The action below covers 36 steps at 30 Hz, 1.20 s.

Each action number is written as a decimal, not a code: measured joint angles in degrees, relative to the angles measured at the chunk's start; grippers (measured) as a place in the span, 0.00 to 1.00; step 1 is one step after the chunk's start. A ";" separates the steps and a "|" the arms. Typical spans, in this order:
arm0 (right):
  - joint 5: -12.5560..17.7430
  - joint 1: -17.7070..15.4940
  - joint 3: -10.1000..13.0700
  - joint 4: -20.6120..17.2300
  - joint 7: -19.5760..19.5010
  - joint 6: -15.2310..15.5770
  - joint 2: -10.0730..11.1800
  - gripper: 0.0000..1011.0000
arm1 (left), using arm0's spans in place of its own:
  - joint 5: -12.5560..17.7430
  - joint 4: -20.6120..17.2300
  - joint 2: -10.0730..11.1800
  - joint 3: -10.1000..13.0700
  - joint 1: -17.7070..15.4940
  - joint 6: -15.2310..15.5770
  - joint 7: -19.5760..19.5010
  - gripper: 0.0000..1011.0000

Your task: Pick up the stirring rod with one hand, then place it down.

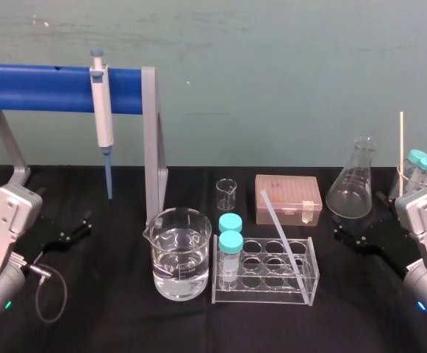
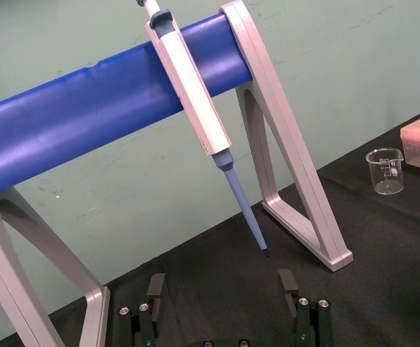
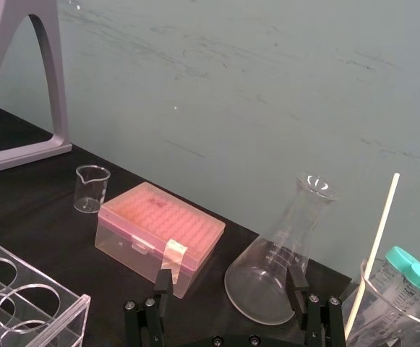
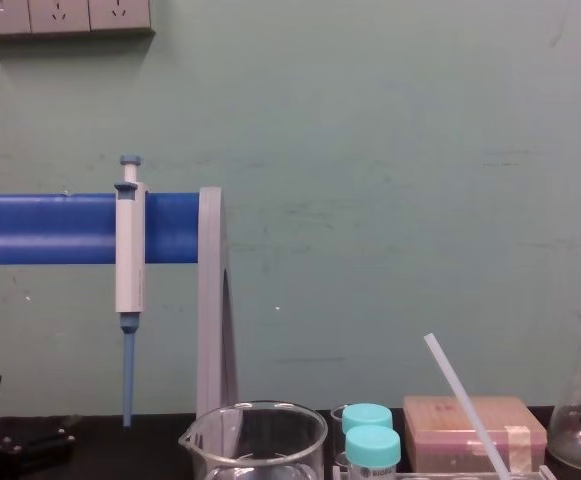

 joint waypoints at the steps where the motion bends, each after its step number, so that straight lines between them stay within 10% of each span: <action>1: 0.00 0.00 0.00 0.00 0.00 0.00 0.00 0.99 | 0.00 0.00 0.00 0.00 0.00 0.00 0.00 0.99; 11: 0.53 -0.14 0.79 -0.35 0.87 0.09 -0.04 0.99 | 0.00 0.00 0.00 0.00 0.00 0.00 0.00 0.99; 18: 7.34 -1.85 3.79 -5.08 7.86 1.51 1.02 0.99 | 0.00 0.00 0.00 0.00 0.00 0.00 0.00 0.99; 28: 16.45 -3.66 6.01 -14.06 20.47 10.14 4.83 0.99 | 0.00 0.00 0.00 0.00 0.00 0.00 0.00 0.99; 36: 15.91 -1.16 3.85 -14.19 26.01 14.80 5.19 0.99 | 0.00 0.00 0.00 0.00 0.00 0.00 0.00 0.99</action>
